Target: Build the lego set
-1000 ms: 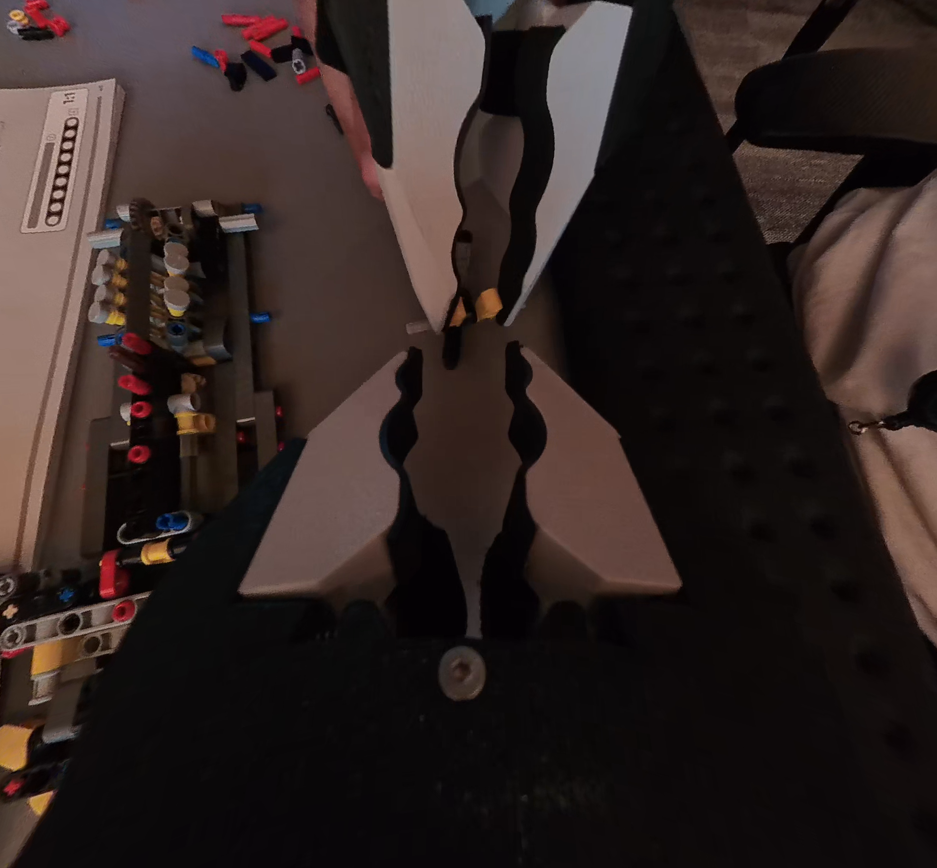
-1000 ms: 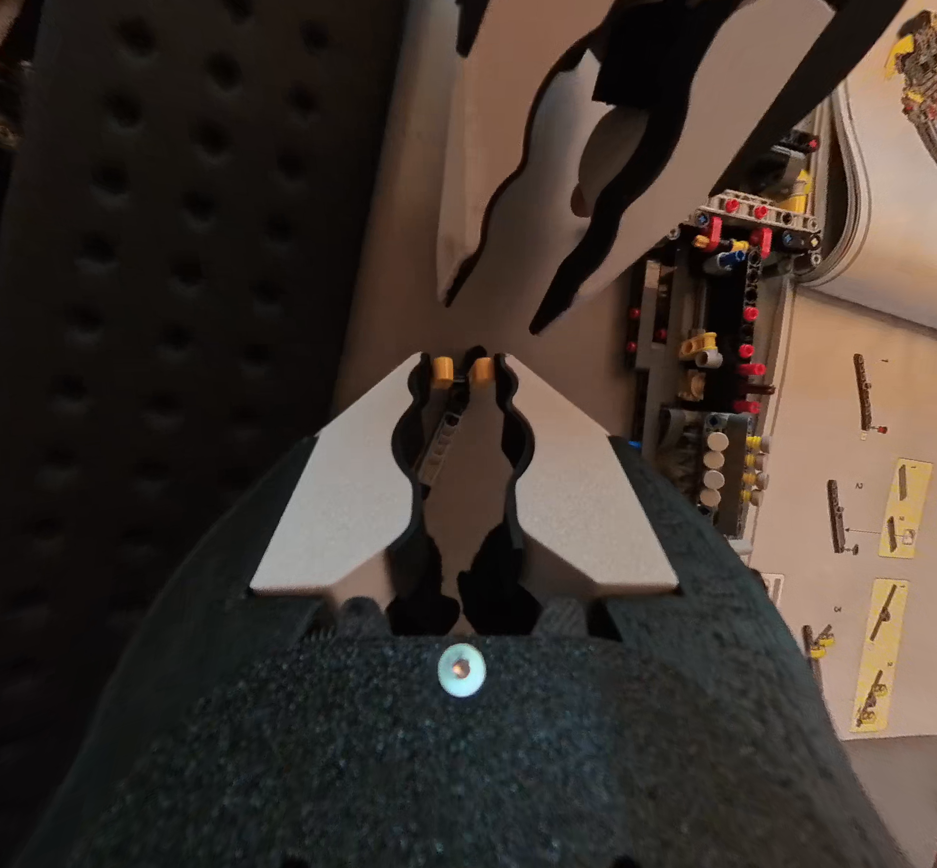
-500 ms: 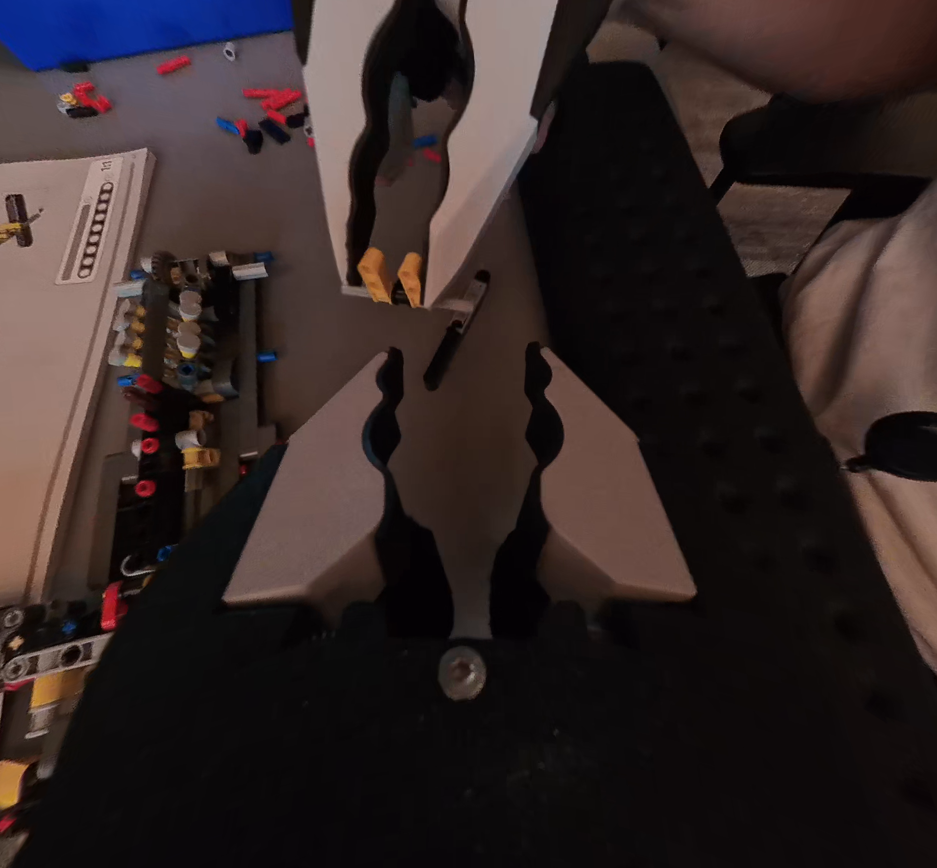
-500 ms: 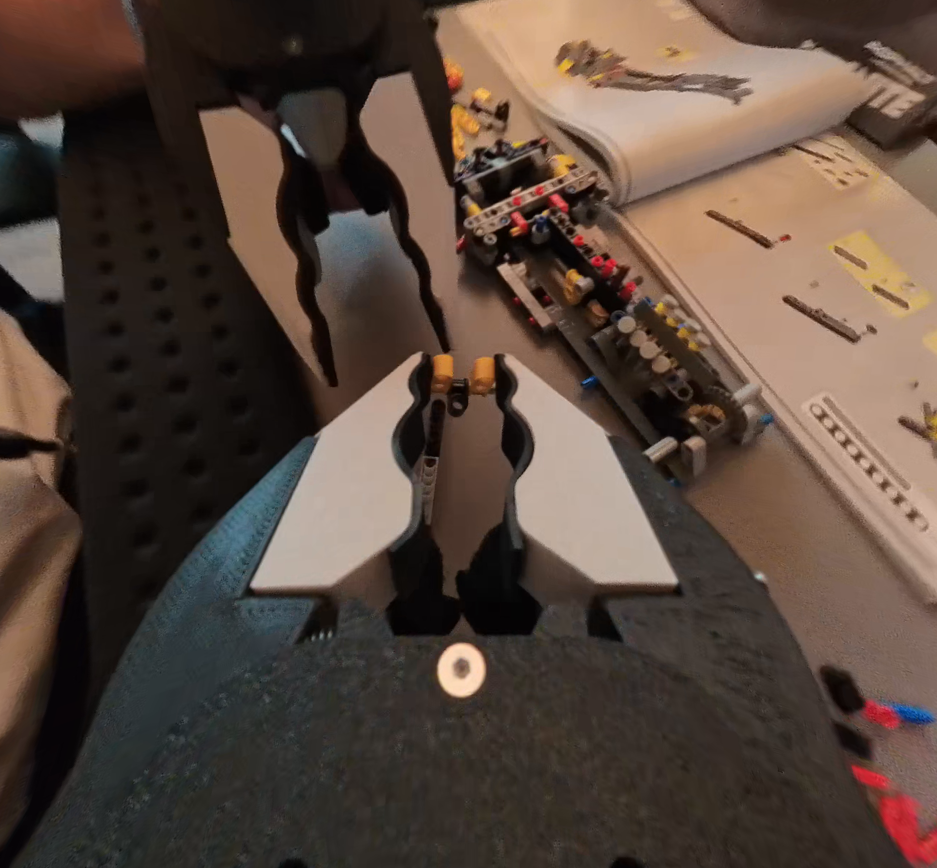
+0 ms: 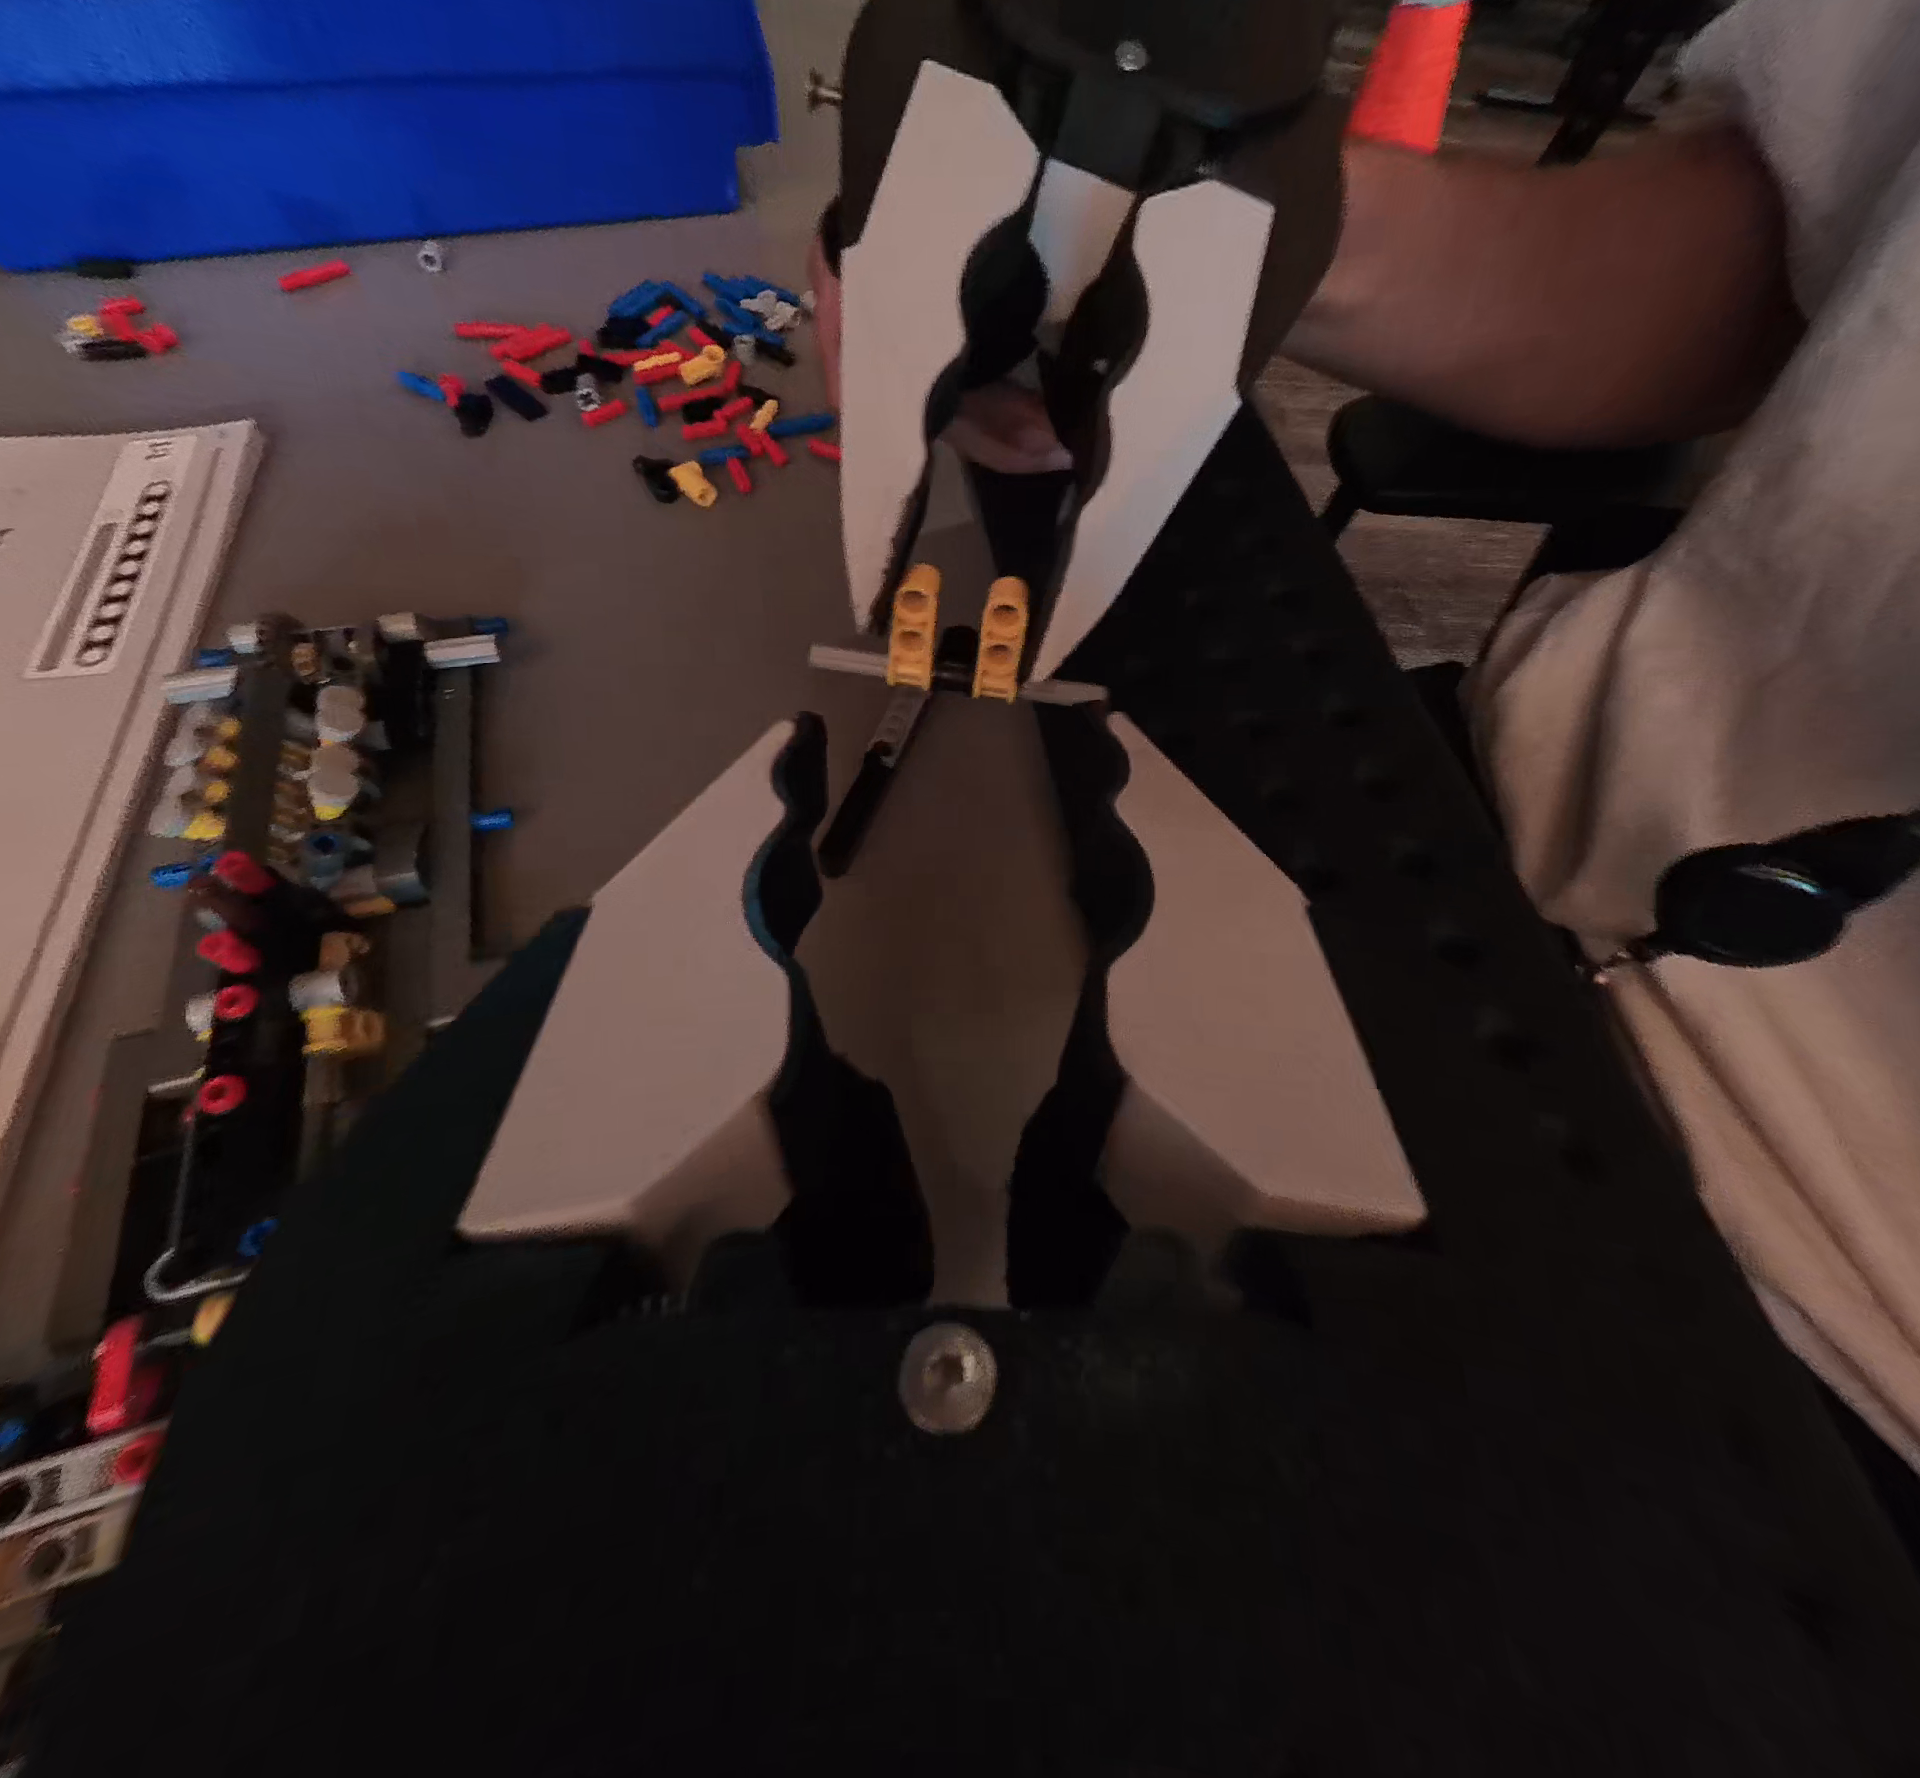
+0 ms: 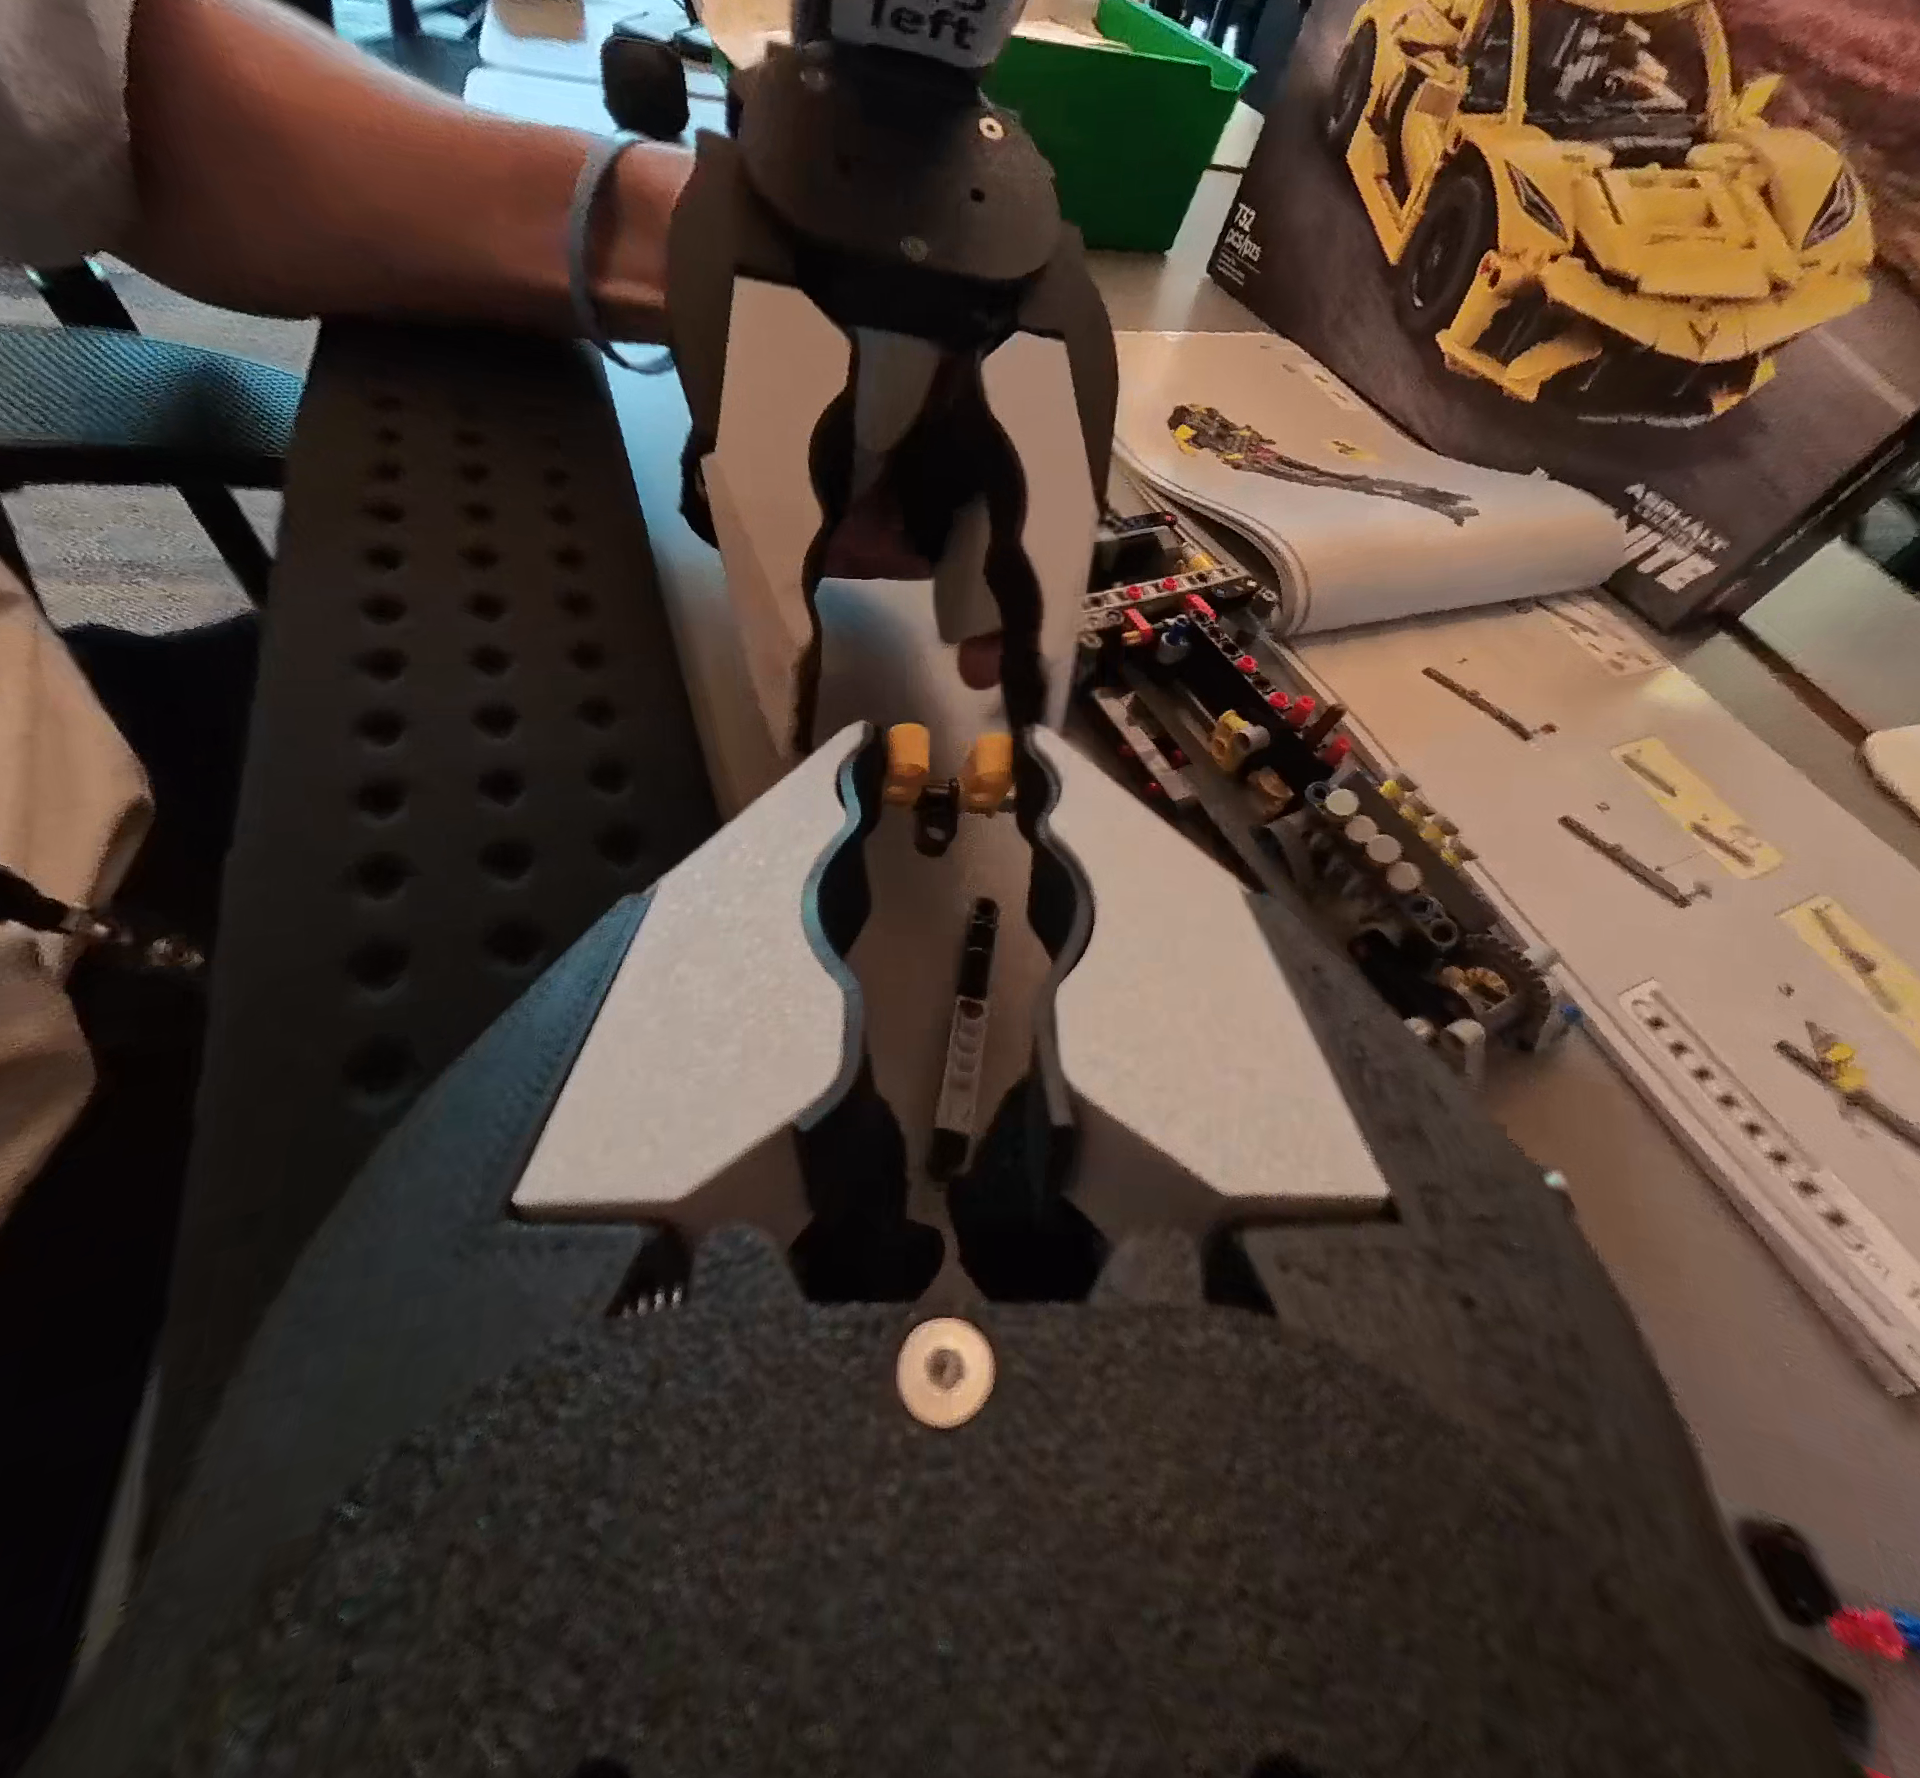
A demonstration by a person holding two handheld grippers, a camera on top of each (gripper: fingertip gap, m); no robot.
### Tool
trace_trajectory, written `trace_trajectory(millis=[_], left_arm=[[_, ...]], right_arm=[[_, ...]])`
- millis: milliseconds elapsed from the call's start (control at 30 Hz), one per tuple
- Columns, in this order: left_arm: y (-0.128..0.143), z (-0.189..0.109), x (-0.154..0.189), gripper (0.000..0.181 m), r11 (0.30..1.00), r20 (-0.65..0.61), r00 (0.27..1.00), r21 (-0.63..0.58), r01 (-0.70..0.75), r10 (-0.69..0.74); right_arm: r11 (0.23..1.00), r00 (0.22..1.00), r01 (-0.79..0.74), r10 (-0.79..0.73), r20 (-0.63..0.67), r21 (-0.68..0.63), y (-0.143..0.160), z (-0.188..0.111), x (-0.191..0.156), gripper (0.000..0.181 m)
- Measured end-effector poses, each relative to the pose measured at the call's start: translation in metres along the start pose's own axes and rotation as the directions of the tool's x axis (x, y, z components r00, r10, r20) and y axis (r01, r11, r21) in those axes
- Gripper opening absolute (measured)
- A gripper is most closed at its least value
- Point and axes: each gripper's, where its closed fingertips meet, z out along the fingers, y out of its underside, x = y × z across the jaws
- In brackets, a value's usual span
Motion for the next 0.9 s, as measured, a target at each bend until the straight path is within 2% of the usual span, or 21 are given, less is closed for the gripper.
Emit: trace_trajectory(millis=[100, 200, 300, 433, 500, 633, 733, 833, 900], left_arm=[[0.004, 0.001, 0.007, 0.045, 0.999, -0.056, 0.997, -0.021, 0.048, -0.049], [0.000, 0.003, 0.010, 0.040, 0.989, -0.114, 0.982, -0.009, 0.148, -0.148], [-0.001, 0.005, 0.004, 0.035, 0.982, -0.099, 0.977, 0.006, 0.190, -0.188], [0.000, 0.007, 0.000, 0.021, 0.988, -0.050, 0.987, 0.004, 0.156, -0.155], [0.001, 0.007, -0.007, 0.009, 0.989, 0.003, 0.989, 0.002, 0.151, -0.151], [0.015, 0.010, -0.010, 0.006, 0.967, 0.012, 0.970, -0.071, 0.245, -0.245], [0.023, 0.009, -0.005, 0.003, 0.915, 0.006, 0.920, -0.098, 0.391, -0.392], [0.035, 0.005, -0.007, 0.002, 0.858, 0.076, 0.867, -0.118, 0.499, -0.493], [0.035, 0.005, -0.006, 0.002, 0.799, 0.065, 0.805, -0.098, 0.593, -0.589]], right_arm=[[0.985, 0.985, 0.149, -0.155, -0.079, -0.082, 0.010, 0.000, 0.006, 0.025], [0.944, 0.926, 0.272, -0.309, -0.216, -0.186, 0.016, 0.001, 0.022, 0.024], [0.939, 0.899, 0.309, -0.340, -0.278, -0.148, 0.005, 0.003, 0.020, 0.024], [0.940, 0.872, 0.316, -0.342, -0.349, -0.131, -0.005, 0.003, 0.024, 0.024], [0.944, 0.875, 0.303, -0.329, -0.356, -0.127, -0.005, 0.004, 0.024, 0.024], [0.971, 0.927, 0.178, -0.220, -0.303, -0.161, 0.010, 0.008, 0.021, 0.025], [0.986, 0.973, 0.015, -0.053, -0.225, -0.167, 0.016, -0.001, 0.015, 0.038], [0.984, 0.980, -0.079, 0.047, -0.191, -0.162, 0.019, -0.016, 0.015, 0.032], [0.979, 0.978, -0.064, 0.022, -0.208, -0.195, 0.025, -0.019, 0.017, 0.026]])
